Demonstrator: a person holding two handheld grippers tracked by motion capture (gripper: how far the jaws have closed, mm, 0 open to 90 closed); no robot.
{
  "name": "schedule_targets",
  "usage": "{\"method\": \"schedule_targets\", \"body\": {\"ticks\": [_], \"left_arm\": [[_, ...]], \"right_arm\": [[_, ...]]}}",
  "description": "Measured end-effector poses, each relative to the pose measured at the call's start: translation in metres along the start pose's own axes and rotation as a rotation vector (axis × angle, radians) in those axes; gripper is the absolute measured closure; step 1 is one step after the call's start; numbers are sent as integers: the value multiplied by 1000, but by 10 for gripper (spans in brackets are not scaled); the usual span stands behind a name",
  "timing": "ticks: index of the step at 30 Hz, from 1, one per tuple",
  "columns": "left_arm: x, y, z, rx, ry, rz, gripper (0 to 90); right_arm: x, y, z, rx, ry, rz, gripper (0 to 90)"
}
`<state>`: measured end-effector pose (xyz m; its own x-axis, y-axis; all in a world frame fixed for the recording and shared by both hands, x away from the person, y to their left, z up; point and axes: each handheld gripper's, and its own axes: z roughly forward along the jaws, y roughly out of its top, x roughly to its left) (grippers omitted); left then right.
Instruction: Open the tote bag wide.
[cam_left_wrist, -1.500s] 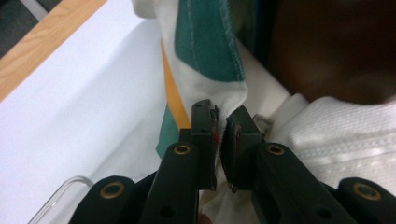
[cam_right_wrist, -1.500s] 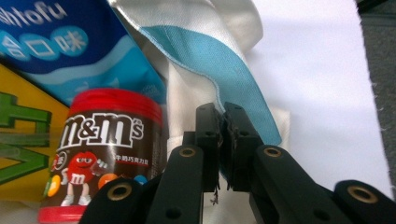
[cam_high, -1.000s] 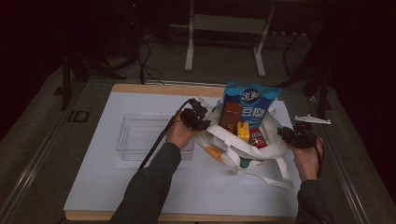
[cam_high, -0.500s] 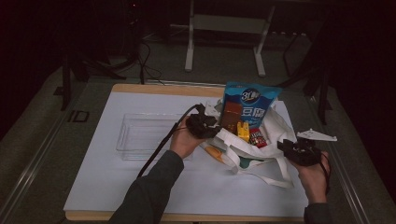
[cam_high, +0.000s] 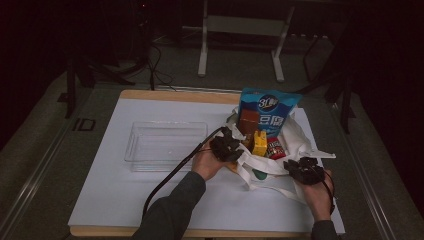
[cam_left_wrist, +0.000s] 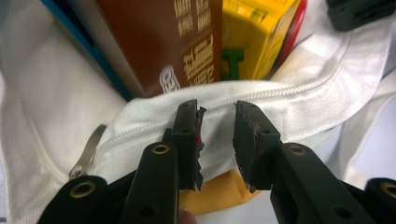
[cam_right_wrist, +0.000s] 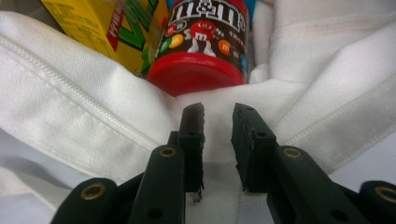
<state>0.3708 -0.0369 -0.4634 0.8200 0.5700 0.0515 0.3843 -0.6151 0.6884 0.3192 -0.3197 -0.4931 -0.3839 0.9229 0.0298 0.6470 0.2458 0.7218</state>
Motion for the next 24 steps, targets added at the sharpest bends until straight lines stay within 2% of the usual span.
{"method": "schedule_targets", "body": {"ticks": [4,7,10,11,16,22,24], "left_arm": [[1,-5,8,24,8,-17,724],[1,-8,13,50,16,-8,738],[1,-11,16,80,25,-5,749],[1,-11,16,86,31,8,749],[-2,-11,19,100,46,13,753],[-3,-11,20,108,49,16,758],[-2,-12,19,100,36,-1,754]], "right_arm": [[1,-4,7,8,-2,-10,745],[1,-8,9,-5,0,0,741],[2,-10,7,-14,-6,-14,734],[3,-10,6,-16,-11,-21,731],[7,-10,10,1,-31,-48,733],[7,-16,23,12,-3,-21,798],[7,-17,25,8,-2,-21,802]]}}
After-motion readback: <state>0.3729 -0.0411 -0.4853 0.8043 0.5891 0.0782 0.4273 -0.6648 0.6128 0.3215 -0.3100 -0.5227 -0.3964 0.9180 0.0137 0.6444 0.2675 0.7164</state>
